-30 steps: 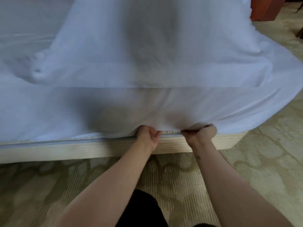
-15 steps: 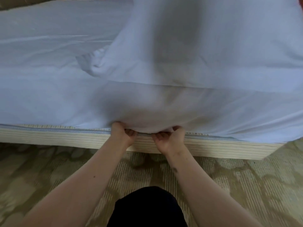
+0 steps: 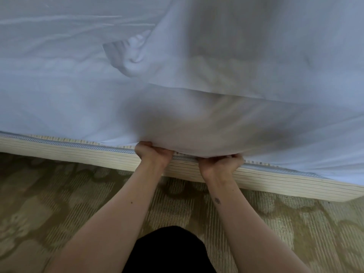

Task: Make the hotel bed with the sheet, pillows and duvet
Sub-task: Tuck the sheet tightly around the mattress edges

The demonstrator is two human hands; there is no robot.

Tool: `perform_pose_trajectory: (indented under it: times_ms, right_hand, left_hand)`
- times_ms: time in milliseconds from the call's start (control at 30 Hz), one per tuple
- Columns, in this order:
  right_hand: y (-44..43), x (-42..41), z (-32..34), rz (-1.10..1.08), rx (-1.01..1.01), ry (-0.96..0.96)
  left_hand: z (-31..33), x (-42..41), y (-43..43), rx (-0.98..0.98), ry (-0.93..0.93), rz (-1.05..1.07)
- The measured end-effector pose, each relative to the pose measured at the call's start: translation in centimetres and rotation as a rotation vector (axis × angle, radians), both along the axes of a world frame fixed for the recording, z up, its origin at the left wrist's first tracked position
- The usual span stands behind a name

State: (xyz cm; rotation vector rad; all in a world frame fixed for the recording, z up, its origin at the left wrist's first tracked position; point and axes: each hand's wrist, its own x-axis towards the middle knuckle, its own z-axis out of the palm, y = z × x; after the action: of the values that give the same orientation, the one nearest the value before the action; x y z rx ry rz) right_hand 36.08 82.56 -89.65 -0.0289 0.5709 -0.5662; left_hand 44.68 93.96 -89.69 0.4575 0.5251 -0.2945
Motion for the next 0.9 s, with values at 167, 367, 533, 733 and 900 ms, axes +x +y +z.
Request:
perform_pose_trajectory:
  times_ms: [167,367,533,733,900]
  right_hand:
    - [0.7,-1.1,1.1,0.248,-0.026,0.278]
    - [0.6,2.0,0.3,0.107,0.142,0.033]
    - [0.9,1.1,-1.0,0.148,0.096,-0.066]
    - [0.8,-0.4,1.4,0.265,0.013,0.31]
    - [1.3,-3.8,8.6,0.744,-0.222,0.733]
  left_hand:
    - [0.7,0.0,-1.4,0.112,0.004,0.082]
    - [0.5,0.0,-1.8,0.183,0.06,0.12]
    - [0.9,-0.3,-1.5,0.258,0.132,0.117]
    - [3.0,-1.1,-0.8,0.523,0.24,0.006]
    - [10.2,-3.9,1.9,0.718,0.341,-0.359]
